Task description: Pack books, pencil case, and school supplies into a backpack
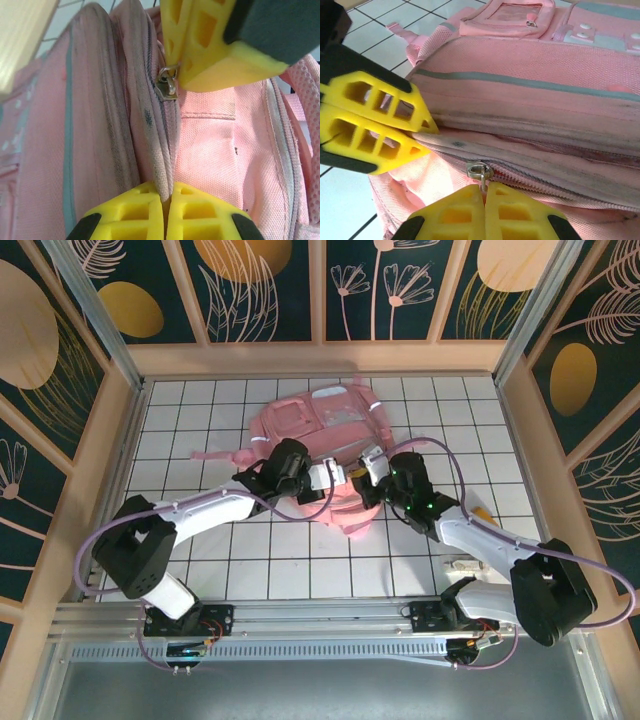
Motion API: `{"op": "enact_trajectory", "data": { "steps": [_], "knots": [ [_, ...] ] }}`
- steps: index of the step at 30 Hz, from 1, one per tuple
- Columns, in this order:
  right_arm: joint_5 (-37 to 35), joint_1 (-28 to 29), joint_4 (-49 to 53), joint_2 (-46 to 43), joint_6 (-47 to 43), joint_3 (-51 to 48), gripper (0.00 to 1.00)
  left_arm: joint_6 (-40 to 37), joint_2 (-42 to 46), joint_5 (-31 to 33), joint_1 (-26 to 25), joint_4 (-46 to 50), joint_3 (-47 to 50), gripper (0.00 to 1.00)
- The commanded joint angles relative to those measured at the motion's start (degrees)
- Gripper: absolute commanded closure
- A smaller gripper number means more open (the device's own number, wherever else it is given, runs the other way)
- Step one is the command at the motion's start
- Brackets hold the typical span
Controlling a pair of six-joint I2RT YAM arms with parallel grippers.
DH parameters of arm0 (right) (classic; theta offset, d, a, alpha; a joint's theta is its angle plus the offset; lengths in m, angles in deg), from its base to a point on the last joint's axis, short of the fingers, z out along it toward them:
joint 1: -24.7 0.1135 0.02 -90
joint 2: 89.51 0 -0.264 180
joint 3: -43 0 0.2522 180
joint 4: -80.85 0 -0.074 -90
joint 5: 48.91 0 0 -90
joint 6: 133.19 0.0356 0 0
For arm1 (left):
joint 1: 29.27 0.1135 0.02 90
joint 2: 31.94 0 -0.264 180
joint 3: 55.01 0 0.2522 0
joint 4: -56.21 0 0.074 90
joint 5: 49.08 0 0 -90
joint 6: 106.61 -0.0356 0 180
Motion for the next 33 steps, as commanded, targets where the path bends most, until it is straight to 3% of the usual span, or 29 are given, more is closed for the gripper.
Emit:
{"op": "enact_trajectory", "data": {
  "steps": [1, 7, 13, 15, 18, 20, 23, 26, 29, 33],
  "knots": [
    [-8.0, -5.2, 1.7, 0.7, 1.9, 2.5, 1.00, -4.7, 3.5, -0.6, 1.4, 0.6, 1.6, 1.00],
    [-12.0, -9.1, 2.3, 4.9, 2.5, 4.4, 1.00, -9.2, 6.9, -4.6, 2.8, 0.8, 5.7, 1.00],
    [-6.7, -13.7, -2.4, 11.2, 4.2, 5.6, 1.00, -20.4, 12.1, -9.4, 5.8, 2.7, 12.1, 1.00],
    [-5.0, -14.5, -3.2, 12.8, 4.3, 6.0, 1.00, -26.9, 14.8, -8.5, 6.6, 3.2, 15.2, 1.00],
    [-1.4, -14.9, -3.4, 14.1, 3.0, 6.6, 1.00, -30.1, 19.1, -9.7, 9.5, 1.6, 18.1, 1.00],
    [3.2, -14.8, -3.6, 14.0, 1.8, 6.5, 1.00, -32.0, 20.0, -6.7, 10.1, 0.9, 19.2, 1.00],
    [12.7, -14.0, -5.4, 12.0, 0.5, 4.9, 1.00, -29.4, 19.4, -6.0, 10.2, 1.9, 17.9, 0.73],
    [17.0, -12.0, -5.5, 9.8, -0.8, 3.7, 1.00, -22.5, 17.9, -15.8, 10.1, 9.5, 10.5, 0.41],
    [18.6, -10.1, -3.4, 8.2, -2.2, 3.7, 1.00, -14.6, 16.3, -25.2, 9.4, 10.6, 5.3, 0.35],
    [21.0, -8.5, -1.5, 7.0, -3.9, 4.0, 1.00, -9.4, 12.9, -19.6, 2.1, 6.6, 2.8, 0.27]
  ]
}}
